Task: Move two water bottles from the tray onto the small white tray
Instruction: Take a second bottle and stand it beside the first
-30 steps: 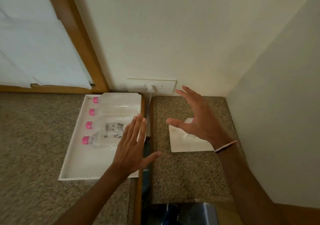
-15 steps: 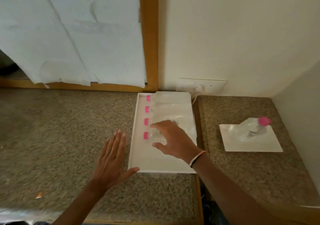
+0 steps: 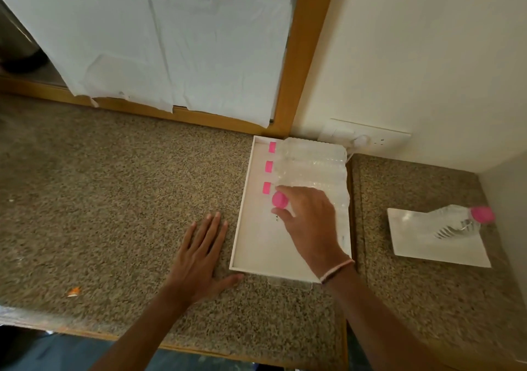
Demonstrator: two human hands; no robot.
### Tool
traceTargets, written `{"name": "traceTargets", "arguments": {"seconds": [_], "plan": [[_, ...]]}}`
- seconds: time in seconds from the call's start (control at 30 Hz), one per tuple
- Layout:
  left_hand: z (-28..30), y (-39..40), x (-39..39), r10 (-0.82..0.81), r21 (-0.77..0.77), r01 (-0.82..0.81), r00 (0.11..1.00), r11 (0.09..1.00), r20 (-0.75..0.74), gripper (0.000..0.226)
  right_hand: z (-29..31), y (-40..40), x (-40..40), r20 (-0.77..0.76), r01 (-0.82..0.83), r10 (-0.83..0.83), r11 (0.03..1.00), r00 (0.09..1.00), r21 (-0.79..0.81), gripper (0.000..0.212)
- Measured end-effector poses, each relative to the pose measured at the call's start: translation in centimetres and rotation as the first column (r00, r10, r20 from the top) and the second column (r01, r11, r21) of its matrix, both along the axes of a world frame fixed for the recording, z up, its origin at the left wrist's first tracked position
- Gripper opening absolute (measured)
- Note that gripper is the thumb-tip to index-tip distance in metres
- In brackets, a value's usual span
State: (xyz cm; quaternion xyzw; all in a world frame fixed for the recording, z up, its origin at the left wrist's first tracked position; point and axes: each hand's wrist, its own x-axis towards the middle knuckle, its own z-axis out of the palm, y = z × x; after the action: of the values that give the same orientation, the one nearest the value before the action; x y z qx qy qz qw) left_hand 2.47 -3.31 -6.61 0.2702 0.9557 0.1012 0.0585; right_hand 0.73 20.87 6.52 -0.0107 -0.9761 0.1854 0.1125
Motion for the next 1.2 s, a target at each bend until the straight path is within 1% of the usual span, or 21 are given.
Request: {"name": "traceTargets", "arguments": {"seconds": [0.07, 0.13, 0.2, 0.33, 0.4, 0.57, 0.7, 0.77, 0.87, 0.93, 1.03, 1.2], "plan": [[-0.2, 0.0, 0.0, -0.006, 0.005, 0.006, 1.000, 1.000, -0.014, 0.115, 2.0, 1.5, 1.3, -0.021, 0.080, -0.085, 0.981, 0.996, -0.177, 0.044], [-0.3, 0.0, 0.0, -0.011, 0.012, 0.012, 1.000, 1.000, -0.026, 0.115, 3.0, 3.0, 2.4, 0.044, 0.148, -0.142, 0.927, 0.989, -0.346, 0.046], [-0.5, 0.0, -0.1, -0.012, 0.013, 0.012, 0.999, 1.000, -0.033, 0.116, 3.2, 3.5, 3.3, 0.075, 0.174, -0.157, 0.887, 0.985, -0.429, 0.045], [-0.5, 0.1, -0.2, -0.015, -0.002, 0.015, 1.000, 1.000, -0.026, 0.116, 2.8, 3.9, 3.5, 0.065, 0.166, -0.154, 0.870, 0.986, -0.465, 0.038], [-0.3, 0.2, -0.1, -0.019, -0.020, 0.019, 1.000, 1.000, -0.023, 0.115, 2.8, 4.4, 3.5, 0.063, 0.165, -0.153, 0.859, 0.986, -0.485, 0.039], [0.6, 0.5, -0.1, -0.019, -0.119, 0.020, 1.000, 0.993, 0.015, 0.117, 3.4, 4.7, 3.6, 0.051, 0.114, -0.102, 0.855, 0.993, -0.505, 0.039], [3.0, 2.7, -0.1, 0.046, -0.138, -0.049, 0.999, 0.989, -0.025, 0.120, 4.2, 7.4, 4.5, -0.016, 0.059, -0.085, 0.799, 0.996, -0.598, 0.038], [4.4, 4.7, -0.5, 0.050, -0.094, -0.056, 0.997, 0.994, -0.058, 0.121, 5.1, 9.0, 5.1, -0.075, 0.014, -0.081, 0.766, 0.994, -0.643, 0.033], [6.7, 10.1, -1.2, -0.004, 0.002, 0.004, 0.993, 1.000, -0.122, 0.121, 7.1, 12.4, 5.8, -0.170, -0.035, -0.108, 0.738, 0.980, -0.674, 0.028], [8.1, 14.5, -1.5, -0.049, 0.038, 0.056, 0.984, 0.998, -0.169, 0.120, 8.7, 14.9, 6.3, -0.213, -0.061, -0.132, 0.702, 0.968, -0.710, 0.030], [9.1, 20.8, -1.6, -0.099, 0.062, 0.114, 0.973, 0.992, -0.210, 0.121, 11.0, 19.0, 6.9, -0.279, -0.095, -0.177, 0.665, 0.944, -0.741, 0.034], [8.8, 30.4, -1.2, -0.159, 0.093, 0.184, 0.962, 0.979, -0.224, 0.122, 13.9, 27.5, 7.9, -0.387, -0.137, -0.273, 0.636, 0.881, -0.760, 0.033]]}}
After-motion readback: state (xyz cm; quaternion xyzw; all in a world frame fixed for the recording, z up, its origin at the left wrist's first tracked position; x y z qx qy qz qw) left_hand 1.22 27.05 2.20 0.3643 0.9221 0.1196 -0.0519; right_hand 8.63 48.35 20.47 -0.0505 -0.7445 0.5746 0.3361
